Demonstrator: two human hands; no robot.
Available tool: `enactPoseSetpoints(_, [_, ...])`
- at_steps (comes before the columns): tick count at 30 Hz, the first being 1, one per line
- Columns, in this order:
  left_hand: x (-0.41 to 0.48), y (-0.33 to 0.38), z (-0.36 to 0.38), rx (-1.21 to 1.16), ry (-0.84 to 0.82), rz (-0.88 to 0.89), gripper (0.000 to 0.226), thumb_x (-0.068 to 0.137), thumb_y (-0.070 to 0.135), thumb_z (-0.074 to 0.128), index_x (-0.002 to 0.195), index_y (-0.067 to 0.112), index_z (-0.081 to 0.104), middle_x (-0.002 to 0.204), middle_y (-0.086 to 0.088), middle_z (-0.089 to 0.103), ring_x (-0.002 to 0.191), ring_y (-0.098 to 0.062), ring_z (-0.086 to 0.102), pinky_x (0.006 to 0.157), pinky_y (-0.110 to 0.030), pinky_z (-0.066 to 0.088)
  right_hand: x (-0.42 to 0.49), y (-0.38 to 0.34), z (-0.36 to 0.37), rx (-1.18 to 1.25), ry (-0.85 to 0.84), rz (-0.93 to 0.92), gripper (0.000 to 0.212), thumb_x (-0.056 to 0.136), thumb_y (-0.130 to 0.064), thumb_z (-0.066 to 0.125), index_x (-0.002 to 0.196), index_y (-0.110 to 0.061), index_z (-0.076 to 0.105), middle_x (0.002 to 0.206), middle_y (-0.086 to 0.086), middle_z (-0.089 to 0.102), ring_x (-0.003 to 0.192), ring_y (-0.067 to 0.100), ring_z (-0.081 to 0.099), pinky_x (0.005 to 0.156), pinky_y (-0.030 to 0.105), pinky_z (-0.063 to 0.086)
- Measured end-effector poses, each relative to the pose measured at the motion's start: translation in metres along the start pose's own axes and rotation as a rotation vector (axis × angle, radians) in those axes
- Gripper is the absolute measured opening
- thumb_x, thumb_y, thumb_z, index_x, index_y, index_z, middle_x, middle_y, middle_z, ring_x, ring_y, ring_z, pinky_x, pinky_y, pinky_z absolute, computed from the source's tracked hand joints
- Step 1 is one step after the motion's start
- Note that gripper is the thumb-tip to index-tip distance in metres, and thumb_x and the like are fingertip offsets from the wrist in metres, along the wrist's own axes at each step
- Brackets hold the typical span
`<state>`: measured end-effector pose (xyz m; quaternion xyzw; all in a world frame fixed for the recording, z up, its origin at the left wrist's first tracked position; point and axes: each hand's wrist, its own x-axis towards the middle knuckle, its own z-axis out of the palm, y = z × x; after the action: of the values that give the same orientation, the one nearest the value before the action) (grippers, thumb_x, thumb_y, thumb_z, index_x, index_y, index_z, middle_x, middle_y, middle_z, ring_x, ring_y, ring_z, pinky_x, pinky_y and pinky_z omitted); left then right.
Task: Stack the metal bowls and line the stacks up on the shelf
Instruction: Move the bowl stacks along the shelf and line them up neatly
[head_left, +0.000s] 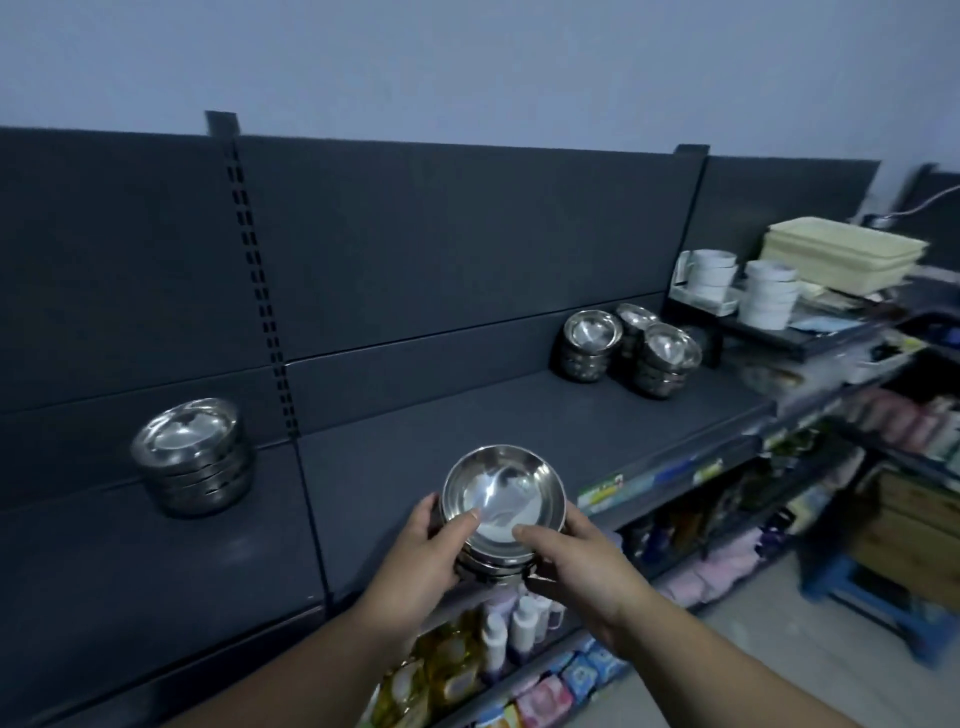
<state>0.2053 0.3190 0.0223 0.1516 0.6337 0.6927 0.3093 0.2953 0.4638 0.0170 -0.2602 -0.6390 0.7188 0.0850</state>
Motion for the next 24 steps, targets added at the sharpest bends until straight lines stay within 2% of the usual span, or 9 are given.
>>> enactPoseSetpoints(3, [0.025,0.000,0.041,0.005,-0.088,-0.016,0.031,0.096,0.027,0.056,0.126,0.028,0.047,0.107,0.007,0.066,0.071,0.006,0.069,0.051,-0.010,0.050,0.006,-0.003,-0.043,0.031,0.076,-0.003,0.036,0.088,-0.018,0.069,0.120,-0.030,0.059,0.114,0.003,0.073,0.105,0.025,0.069,0.078,0.033,0.056])
enactPoseSetpoints(8, [0.085,0.000,0.084,0.015,-0.188,-0.058,0.024,0.096,0.025,0.057,0.118,0.030,0.050,0.101,0.006,0.069,0.075,0.000,0.072,0.053,-0.011,0.051,0.038,-0.010,-0.095,0.063,0.175,-0.027,0.032,0.088,-0.019,0.069,0.117,-0.031,0.062,0.110,0.002,0.075,0.098,0.022,0.072,0.080,0.035,0.057])
enactPoseSetpoints(12, [0.150,0.000,0.102,0.034,-0.272,-0.057,0.019,0.095,0.030,0.057,0.113,0.034,0.053,0.104,0.008,0.069,0.079,0.001,0.071,0.057,-0.010,0.051,0.083,-0.020,-0.120,0.068,0.258,-0.028,0.036,0.086,-0.026,0.071,0.120,-0.035,0.062,0.112,0.001,0.074,0.102,0.025,0.069,0.082,0.037,0.053])
enactPoseSetpoints(13, [0.165,0.002,0.104,0.040,-0.293,-0.065,0.025,0.093,0.035,0.059,0.117,0.034,0.052,0.108,0.009,0.069,0.084,0.000,0.071,0.062,-0.012,0.052,0.095,-0.023,-0.126,0.070,0.271,-0.026,0.036,0.086,-0.026,0.071,0.120,-0.034,0.062,0.112,0.001,0.073,0.103,0.025,0.068,0.082,0.037,0.053])
enactPoseSetpoints(16, [0.210,0.007,0.107,0.087,-0.337,-0.089,0.081,0.070,0.060,0.068,0.141,0.034,0.039,0.126,0.007,0.064,0.110,-0.010,0.064,0.096,-0.030,0.050,0.128,-0.040,-0.139,0.085,0.300,-0.017,0.037,0.087,-0.026,0.070,0.122,-0.031,0.059,0.114,0.001,0.072,0.100,0.024,0.069,0.076,0.033,0.055])
enactPoseSetpoints(17, [0.223,0.009,0.108,0.087,-0.339,-0.094,0.091,0.063,0.063,0.069,0.143,0.036,0.036,0.128,0.007,0.063,0.113,-0.012,0.063,0.101,-0.035,0.048,0.140,-0.044,-0.144,0.087,0.306,-0.016,0.038,0.087,-0.026,0.070,0.123,-0.028,0.057,0.114,0.003,0.072,0.099,0.024,0.070,0.075,0.032,0.056])
enactPoseSetpoints(21, [0.267,0.015,0.114,0.077,-0.329,-0.111,0.092,0.060,0.060,0.071,0.142,0.038,0.035,0.126,0.007,0.064,0.113,-0.012,0.063,0.103,-0.036,0.046,0.183,-0.056,-0.158,0.093,0.322,0.000,0.041,0.086,-0.025,0.072,0.123,-0.022,0.055,0.111,0.007,0.073,0.098,0.027,0.072,0.084,0.041,0.060])
enactPoseSetpoints(22, [0.275,0.014,0.114,0.070,-0.327,-0.112,0.090,0.061,0.058,0.071,0.142,0.038,0.035,0.126,0.008,0.064,0.113,-0.012,0.063,0.104,-0.036,0.045,0.193,-0.058,-0.160,0.093,0.318,0.008,0.041,0.085,-0.026,0.072,0.123,-0.022,0.056,0.110,0.007,0.074,0.097,0.027,0.072,0.083,0.042,0.061])
enactPoseSetpoints(24, [0.290,0.012,0.114,0.055,-0.310,-0.121,0.090,0.063,0.056,0.071,0.143,0.038,0.034,0.127,0.007,0.064,0.114,-0.013,0.062,0.105,-0.038,0.044,0.211,-0.062,-0.163,0.104,0.291,0.019,0.038,0.086,-0.025,0.071,0.121,-0.021,0.057,0.108,0.007,0.075,0.095,0.025,0.073,0.070,0.034,0.061])
